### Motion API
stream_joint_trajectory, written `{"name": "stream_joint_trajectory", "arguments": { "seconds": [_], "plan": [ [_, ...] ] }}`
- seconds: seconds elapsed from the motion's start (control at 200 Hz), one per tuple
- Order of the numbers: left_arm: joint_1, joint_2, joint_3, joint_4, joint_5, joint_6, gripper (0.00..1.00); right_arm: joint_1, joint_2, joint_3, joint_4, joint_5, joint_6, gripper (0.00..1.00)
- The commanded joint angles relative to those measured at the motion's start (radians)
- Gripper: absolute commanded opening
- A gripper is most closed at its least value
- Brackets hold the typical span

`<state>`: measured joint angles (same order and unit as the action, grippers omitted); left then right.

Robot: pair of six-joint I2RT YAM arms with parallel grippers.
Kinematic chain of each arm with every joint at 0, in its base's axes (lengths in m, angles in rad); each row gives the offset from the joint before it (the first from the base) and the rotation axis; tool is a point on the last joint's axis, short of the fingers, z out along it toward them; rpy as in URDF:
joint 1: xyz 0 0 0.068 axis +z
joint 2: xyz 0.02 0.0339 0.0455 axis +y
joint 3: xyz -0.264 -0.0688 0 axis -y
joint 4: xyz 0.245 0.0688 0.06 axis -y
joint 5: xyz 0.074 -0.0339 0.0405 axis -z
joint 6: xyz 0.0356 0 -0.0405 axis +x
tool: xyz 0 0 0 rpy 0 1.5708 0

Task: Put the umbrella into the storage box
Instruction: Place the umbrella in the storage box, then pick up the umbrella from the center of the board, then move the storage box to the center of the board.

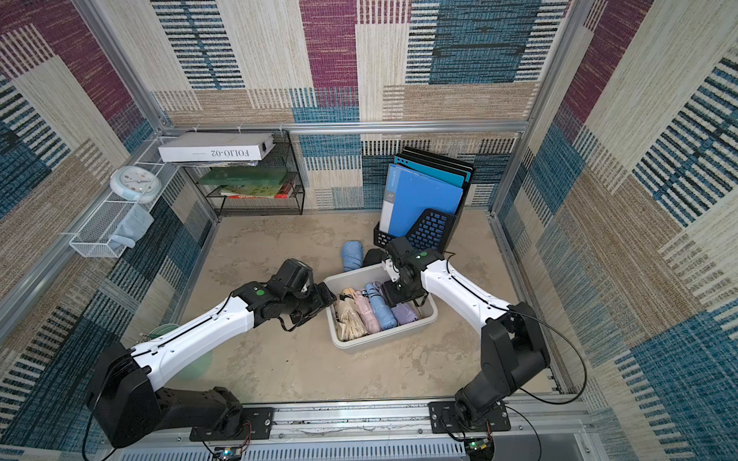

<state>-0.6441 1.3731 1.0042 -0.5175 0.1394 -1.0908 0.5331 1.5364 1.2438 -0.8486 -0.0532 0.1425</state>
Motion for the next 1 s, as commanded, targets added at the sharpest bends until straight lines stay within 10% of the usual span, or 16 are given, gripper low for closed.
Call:
{"name": "stream_joint_trajectory", "arguments": {
  "seconds": [0.0,0.426,0.992],
  "plan": [
    [-0.006,0.037,0.021,0.026,0.016,0.015,0.71,-0.012,-0.057,0.021,-0.025,0.028,0.034,0.67],
    [-0.016,0.103,0.104,-0.168,-0.128,0.114,0.16,-0.053,-0.234,-0.012,0.115,0.062,0.14,0.65],
    [0.171,-0.196,-0.068,-0.397,-0.169,0.392,0.0,-0.063,0.019,0.12,0.354,-0.073,0.077,0.69]
  ]
}}
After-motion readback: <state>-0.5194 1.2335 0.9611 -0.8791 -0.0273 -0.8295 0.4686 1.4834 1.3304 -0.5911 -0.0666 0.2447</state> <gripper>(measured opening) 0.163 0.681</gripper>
